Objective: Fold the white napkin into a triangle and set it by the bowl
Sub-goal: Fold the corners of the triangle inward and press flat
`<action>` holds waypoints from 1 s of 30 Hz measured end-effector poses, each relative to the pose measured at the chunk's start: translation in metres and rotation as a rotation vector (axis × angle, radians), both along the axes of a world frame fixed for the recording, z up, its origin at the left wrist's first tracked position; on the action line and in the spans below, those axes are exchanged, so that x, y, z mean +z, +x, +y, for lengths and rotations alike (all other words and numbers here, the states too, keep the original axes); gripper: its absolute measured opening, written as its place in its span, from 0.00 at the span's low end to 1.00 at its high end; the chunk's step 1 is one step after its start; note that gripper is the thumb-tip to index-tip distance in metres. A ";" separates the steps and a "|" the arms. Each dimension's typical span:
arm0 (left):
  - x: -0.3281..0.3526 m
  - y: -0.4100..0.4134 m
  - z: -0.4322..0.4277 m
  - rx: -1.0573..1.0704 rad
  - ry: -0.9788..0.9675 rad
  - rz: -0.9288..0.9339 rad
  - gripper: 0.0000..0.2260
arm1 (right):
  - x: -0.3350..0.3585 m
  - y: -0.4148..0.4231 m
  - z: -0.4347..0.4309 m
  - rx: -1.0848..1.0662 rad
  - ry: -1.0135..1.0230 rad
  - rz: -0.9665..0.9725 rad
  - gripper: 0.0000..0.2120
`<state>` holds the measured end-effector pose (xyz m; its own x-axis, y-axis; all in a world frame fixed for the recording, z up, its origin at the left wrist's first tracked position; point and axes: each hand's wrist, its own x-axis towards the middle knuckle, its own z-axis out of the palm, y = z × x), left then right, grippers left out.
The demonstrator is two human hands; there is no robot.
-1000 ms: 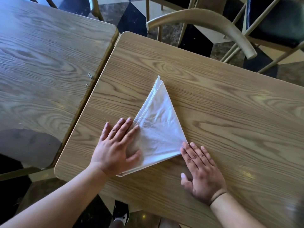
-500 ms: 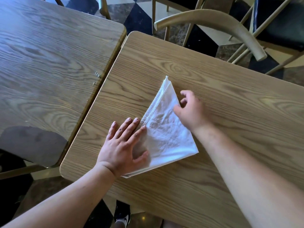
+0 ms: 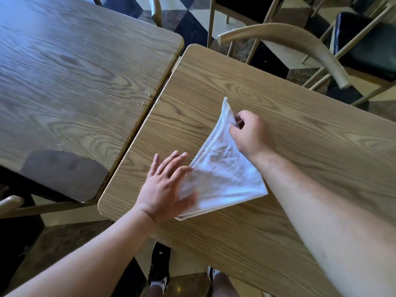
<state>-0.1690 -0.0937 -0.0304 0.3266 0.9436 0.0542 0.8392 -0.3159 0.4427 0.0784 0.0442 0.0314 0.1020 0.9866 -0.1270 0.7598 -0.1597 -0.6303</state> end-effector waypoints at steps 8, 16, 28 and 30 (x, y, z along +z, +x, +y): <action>-0.005 -0.052 -0.047 0.043 0.058 0.068 0.24 | -0.008 -0.029 -0.098 0.324 0.441 -0.172 0.06; -0.007 -0.050 -0.046 0.054 0.071 0.064 0.24 | -0.019 -0.061 -0.168 0.563 0.450 -0.250 0.07; 0.001 -0.053 -0.047 0.044 -0.004 -0.018 0.23 | -0.054 -0.065 -0.211 0.589 0.349 -0.268 0.15; 0.000 -0.050 -0.047 0.058 0.021 0.043 0.27 | -0.056 -0.062 -0.211 0.605 0.348 -0.263 0.20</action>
<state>-0.2193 -0.1411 -0.0302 0.2735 0.9599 0.0616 0.8746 -0.2748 0.3994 0.0164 -0.1673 -0.0248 -0.4878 0.8589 0.1563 0.7843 0.5098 -0.3536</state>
